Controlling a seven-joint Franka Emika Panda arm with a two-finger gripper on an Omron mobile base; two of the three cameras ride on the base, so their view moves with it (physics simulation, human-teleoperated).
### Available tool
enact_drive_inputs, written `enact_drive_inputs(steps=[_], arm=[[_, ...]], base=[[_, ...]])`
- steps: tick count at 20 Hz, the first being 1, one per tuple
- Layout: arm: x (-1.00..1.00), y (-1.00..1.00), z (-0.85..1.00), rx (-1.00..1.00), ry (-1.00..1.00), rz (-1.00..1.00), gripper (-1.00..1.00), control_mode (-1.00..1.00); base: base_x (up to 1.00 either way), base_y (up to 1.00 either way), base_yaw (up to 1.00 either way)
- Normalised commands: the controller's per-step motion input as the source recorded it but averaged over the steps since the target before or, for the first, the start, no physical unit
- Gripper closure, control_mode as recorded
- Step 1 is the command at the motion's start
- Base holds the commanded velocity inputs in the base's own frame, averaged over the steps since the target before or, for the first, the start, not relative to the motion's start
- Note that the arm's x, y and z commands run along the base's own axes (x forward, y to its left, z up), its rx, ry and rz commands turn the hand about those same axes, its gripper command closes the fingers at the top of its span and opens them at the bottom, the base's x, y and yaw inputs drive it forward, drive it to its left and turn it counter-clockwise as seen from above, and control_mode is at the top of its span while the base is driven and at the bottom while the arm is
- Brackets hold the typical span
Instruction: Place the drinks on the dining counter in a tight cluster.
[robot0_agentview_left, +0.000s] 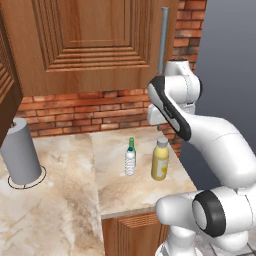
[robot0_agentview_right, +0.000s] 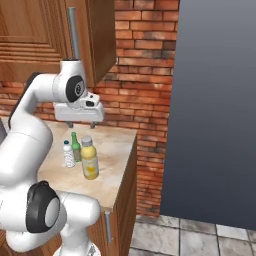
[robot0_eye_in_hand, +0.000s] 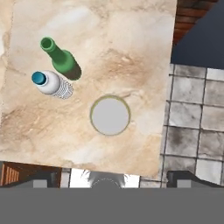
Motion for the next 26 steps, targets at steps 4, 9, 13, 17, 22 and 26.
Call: enact_drive_inputs(steps=[4, 9, 13, 17, 22, 26], arm=[[0.04, 0.0, -0.27, 0.03, 0.04, 0.0, -1.0, -1.0], [0.13, 0.0, -0.43, 0.13, 0.0, 0.0, -1.0, -1.0], [0.14, 0.0, -0.48, 0.04, 0.0, 0.0, -1.0, -1.0], [0.19, 0.0, -0.19, 0.0, 0.01, 0.0, -1.0, -1.0], [0.24, 0.0, -0.07, 0.0, 0.07, 0.0, -1.0, -1.0], [0.2, 0.0, 0.0, -0.01, 0.05, 0.0, -1.0, -1.0]], base=[[0.0, 0.0, 0.0], [0.0, 0.0, 0.0], [0.0, 0.0, 0.0], [0.0, 0.0, 0.0], [0.0, 0.0, 0.0], [0.0, 0.0, 0.0]])
